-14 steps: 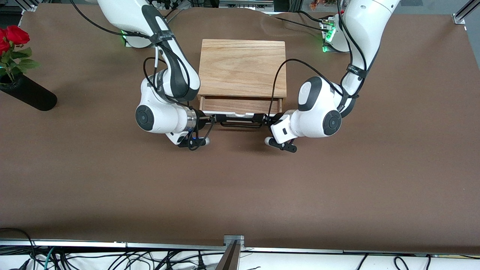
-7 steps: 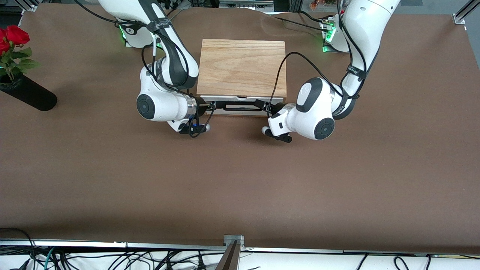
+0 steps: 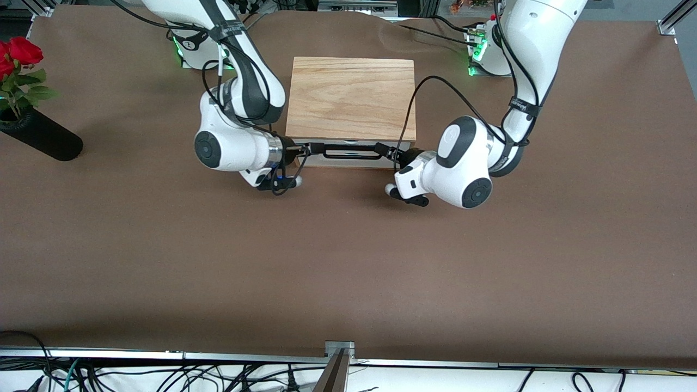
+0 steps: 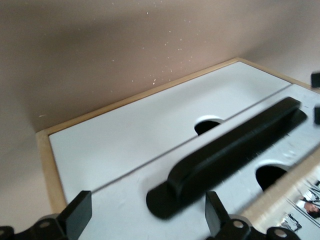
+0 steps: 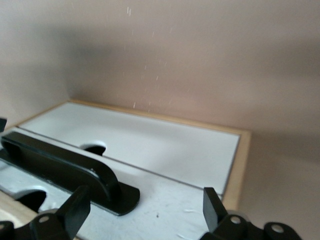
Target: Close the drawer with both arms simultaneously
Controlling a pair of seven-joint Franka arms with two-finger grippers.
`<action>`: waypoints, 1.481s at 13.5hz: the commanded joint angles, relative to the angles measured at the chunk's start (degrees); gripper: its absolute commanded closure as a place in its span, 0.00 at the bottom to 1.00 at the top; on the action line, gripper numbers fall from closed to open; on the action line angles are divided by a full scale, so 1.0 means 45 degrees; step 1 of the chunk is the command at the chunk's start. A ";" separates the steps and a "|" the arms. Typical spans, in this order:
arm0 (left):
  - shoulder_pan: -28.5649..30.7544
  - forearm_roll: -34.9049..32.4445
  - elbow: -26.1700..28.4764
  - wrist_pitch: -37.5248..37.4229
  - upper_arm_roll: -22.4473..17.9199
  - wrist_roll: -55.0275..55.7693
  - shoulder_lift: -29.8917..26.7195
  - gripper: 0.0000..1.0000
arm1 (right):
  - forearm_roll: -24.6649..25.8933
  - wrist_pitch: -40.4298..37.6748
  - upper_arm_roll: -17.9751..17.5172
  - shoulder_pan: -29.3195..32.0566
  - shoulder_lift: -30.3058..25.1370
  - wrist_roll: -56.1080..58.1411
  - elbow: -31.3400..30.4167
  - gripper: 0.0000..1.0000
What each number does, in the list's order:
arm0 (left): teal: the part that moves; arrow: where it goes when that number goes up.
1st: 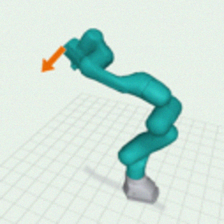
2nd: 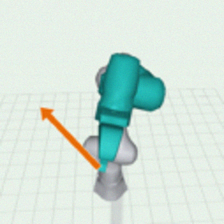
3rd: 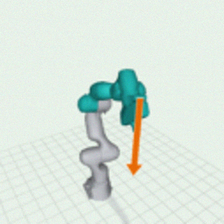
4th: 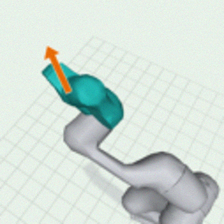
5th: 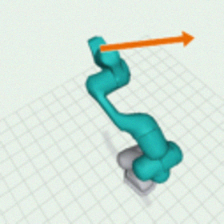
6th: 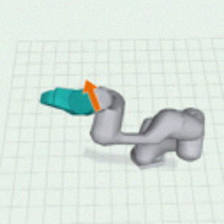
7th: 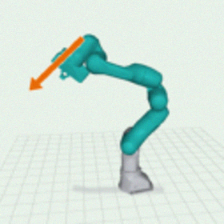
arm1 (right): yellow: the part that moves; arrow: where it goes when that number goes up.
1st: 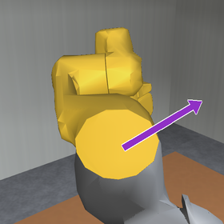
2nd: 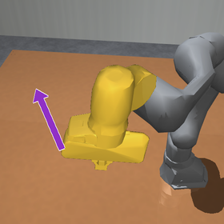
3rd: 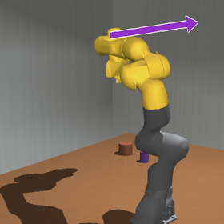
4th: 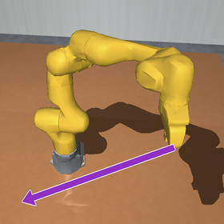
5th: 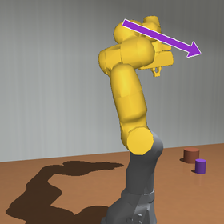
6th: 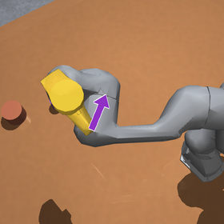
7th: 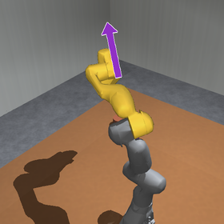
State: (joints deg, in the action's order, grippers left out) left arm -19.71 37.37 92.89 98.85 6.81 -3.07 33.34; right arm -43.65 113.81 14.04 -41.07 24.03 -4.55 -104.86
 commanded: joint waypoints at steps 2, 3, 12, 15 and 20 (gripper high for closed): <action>0.0549 -0.1185 -0.1419 -0.1223 -0.0224 -0.0138 -0.0689 0.00 | 0.1434 -0.3854 0.1935 0.0492 -0.0145 -0.0179 0.2765 0.00; 0.0880 -0.2606 -0.1830 -0.1631 -0.0186 -0.0196 -0.1038 0.00 | 0.2019 -0.4270 0.2462 0.0571 -0.0182 -0.0315 0.3238 0.00; 0.3226 -0.8920 -0.2714 -0.3042 -0.0537 -0.1215 -0.4376 0.00 | 0.8879 -0.4762 0.3640 0.0763 -0.2874 0.0072 0.4649 0.00; 0.3752 -1.0061 -0.1177 -0.2421 -0.0557 0.1241 -0.6016 0.00 | 0.8917 -0.6341 0.1110 0.3551 -0.4008 0.0446 0.4571 0.00; 0.3793 -0.9459 0.0337 -0.2221 -0.0440 0.2030 -0.7605 0.00 | 1.0247 -0.6423 -0.2060 0.6604 -0.5278 0.0484 0.3362 0.00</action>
State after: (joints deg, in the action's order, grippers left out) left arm -2.82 -5.94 91.35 86.91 4.11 4.60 1.79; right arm 0.48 84.25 9.81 -15.32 3.75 -3.00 -85.60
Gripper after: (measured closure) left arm 0.000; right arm 0.000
